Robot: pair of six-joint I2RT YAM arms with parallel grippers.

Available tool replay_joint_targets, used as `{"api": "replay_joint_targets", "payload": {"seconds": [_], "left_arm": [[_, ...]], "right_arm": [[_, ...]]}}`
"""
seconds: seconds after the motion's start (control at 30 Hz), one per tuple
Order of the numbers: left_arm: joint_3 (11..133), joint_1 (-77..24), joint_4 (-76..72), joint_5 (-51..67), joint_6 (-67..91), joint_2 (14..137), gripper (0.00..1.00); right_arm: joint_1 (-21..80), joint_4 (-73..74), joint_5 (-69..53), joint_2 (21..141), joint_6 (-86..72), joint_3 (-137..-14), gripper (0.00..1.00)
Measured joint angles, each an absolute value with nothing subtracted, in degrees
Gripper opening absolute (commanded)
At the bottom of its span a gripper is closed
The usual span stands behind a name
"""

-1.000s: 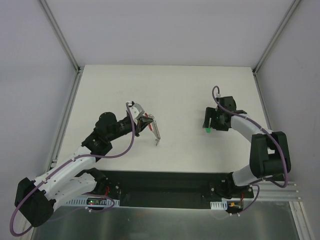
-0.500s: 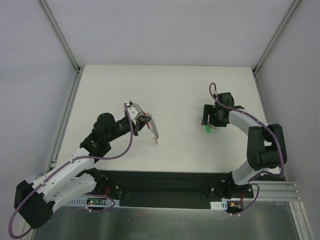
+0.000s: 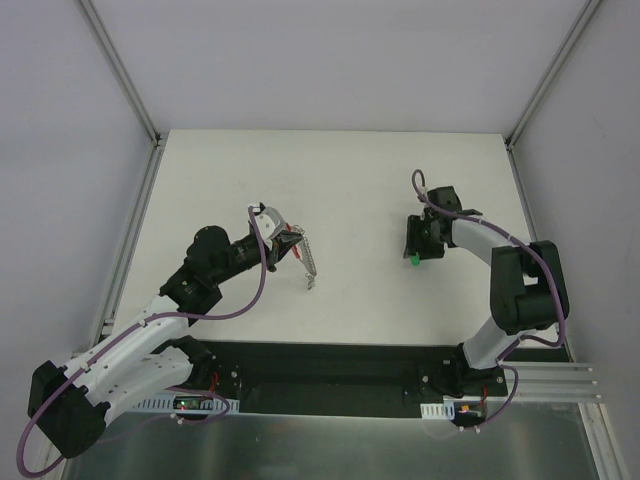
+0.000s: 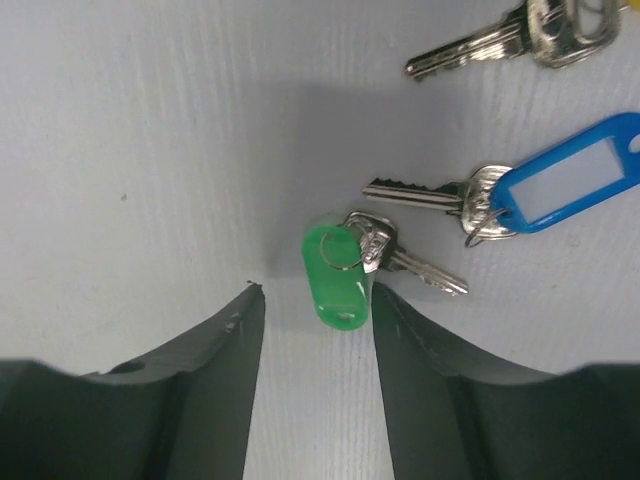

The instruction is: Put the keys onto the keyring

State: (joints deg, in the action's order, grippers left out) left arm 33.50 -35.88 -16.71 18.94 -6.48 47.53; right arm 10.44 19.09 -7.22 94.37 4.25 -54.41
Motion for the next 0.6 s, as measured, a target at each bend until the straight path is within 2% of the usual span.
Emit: {"api": "replay_joint_targets", "payload": {"seconds": [0.07, 0.3, 0.47, 0.6], "left_arm": [[33.5, -35.9, -16.7, 18.9, -6.5, 47.5, 0.00], [33.5, -35.5, -16.7, 18.9, -6.5, 47.5, 0.00], [33.5, -35.5, -16.7, 19.0, -6.5, 47.5, 0.00], [33.5, -35.5, -16.7, 19.0, -6.5, 47.5, 0.00]], "right_arm": [[11.4, 20.0, -7.1, 94.4, 4.0, -54.4, 0.37], [16.3, 22.9, -4.6, 94.3, 2.5, -54.4, 0.20], [20.2, 23.8, 0.5, 94.3, 1.7, -54.4, 0.17], [23.2, 23.8, 3.8, 93.9, 0.3, -54.0, 0.19]]}}
